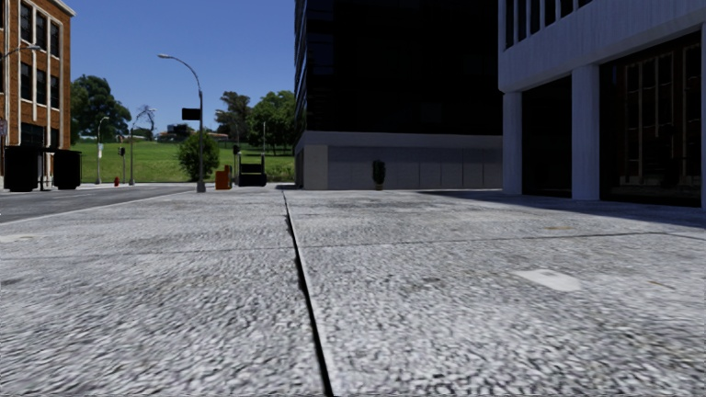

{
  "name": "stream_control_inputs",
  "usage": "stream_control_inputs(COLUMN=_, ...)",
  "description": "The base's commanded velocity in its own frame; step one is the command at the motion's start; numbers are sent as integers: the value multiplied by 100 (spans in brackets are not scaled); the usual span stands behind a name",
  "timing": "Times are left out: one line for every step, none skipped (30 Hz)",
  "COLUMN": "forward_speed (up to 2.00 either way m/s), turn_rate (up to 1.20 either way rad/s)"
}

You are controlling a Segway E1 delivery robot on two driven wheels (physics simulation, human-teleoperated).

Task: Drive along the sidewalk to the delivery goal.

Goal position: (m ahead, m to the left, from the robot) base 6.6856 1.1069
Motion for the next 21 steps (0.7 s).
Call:
stream_control_inputs(forward_speed=200, turn_rate=28)
stream_control_inputs(forward_speed=200, turn_rate=28)
stream_control_inputs(forward_speed=200, turn_rate=28)
stream_control_inputs(forward_speed=200, turn_rate=28)
stream_control_inputs(forward_speed=200, turn_rate=28)
stream_control_inputs(forward_speed=200, turn_rate=28)
stream_control_inputs(forward_speed=200, turn_rate=28)
stream_control_inputs(forward_speed=200, turn_rate=28)
stream_control_inputs(forward_speed=200, turn_rate=28)
stream_control_inputs(forward_speed=200, turn_rate=28)
stream_control_inputs(forward_speed=200, turn_rate=28)
stream_control_inputs(forward_speed=200, turn_rate=28)
stream_control_inputs(forward_speed=200, turn_rate=28)
stream_control_inputs(forward_speed=200, turn_rate=28)
stream_control_inputs(forward_speed=200, turn_rate=28)
stream_control_inputs(forward_speed=200, turn_rate=28)
stream_control_inputs(forward_speed=200, turn_rate=28)
stream_control_inputs(forward_speed=200, turn_rate=28)
stream_control_inputs(forward_speed=200, turn_rate=28)
stream_control_inputs(forward_speed=200, turn_rate=28)
stream_control_inputs(forward_speed=200, turn_rate=28)
